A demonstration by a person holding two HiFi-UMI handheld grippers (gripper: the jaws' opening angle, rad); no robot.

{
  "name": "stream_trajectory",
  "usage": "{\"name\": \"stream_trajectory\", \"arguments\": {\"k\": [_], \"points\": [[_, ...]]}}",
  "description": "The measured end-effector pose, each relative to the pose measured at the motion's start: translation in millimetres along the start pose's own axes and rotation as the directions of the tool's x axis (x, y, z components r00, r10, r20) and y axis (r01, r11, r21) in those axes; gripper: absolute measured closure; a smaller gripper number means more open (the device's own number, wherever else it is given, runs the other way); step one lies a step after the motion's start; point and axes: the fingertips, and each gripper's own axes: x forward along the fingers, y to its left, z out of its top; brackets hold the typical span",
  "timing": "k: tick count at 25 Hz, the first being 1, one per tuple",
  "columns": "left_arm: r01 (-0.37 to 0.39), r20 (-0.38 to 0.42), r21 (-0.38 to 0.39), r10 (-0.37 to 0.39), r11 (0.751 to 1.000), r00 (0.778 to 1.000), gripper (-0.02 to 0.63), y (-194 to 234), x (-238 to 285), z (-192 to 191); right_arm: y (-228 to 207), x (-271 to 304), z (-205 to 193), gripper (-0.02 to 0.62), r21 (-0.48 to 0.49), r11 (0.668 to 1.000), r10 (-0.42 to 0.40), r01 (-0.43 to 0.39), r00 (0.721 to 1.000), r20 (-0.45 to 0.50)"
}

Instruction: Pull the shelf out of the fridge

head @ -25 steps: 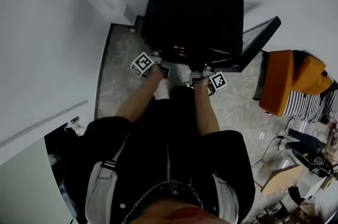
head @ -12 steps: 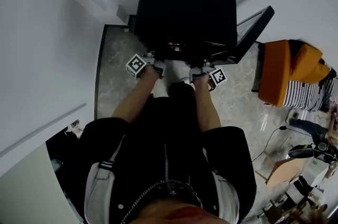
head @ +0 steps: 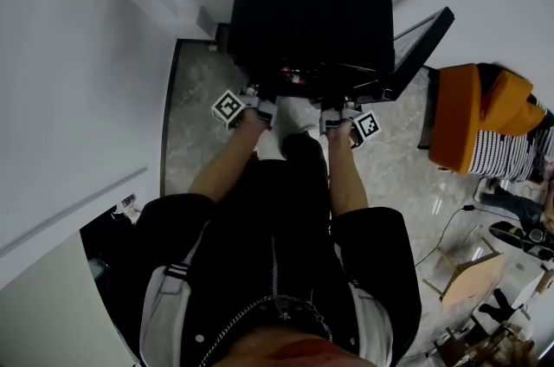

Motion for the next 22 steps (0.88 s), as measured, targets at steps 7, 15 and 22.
{"name": "stream_trajectory", "arguments": {"k": [7,15,22], "points": [[0.012,-0.022,0.029,-0.011,1.000,1.000,0.584,-6.9,-10.2,-1.9,0.6,-12.9,-5.8,0.580,0.006,1.000,0.004,-0.004,1.000,0.021],[0.034,-0.065,0.021,-0.032,0.999,0.997,0.583,-14.0,-31.0,-6.5,2.1,-43.6,-18.0,0.578,0.006,1.000,0.004,-0.005,0.998,0.062],[0.022,-0.127,0.046,-0.016,0.999,0.992,0.581,-11.9,-55.1,-6.8,1.7,-78.1,-35.0,0.577,0.004,1.000,0.003,-0.003,0.993,0.114]]}}
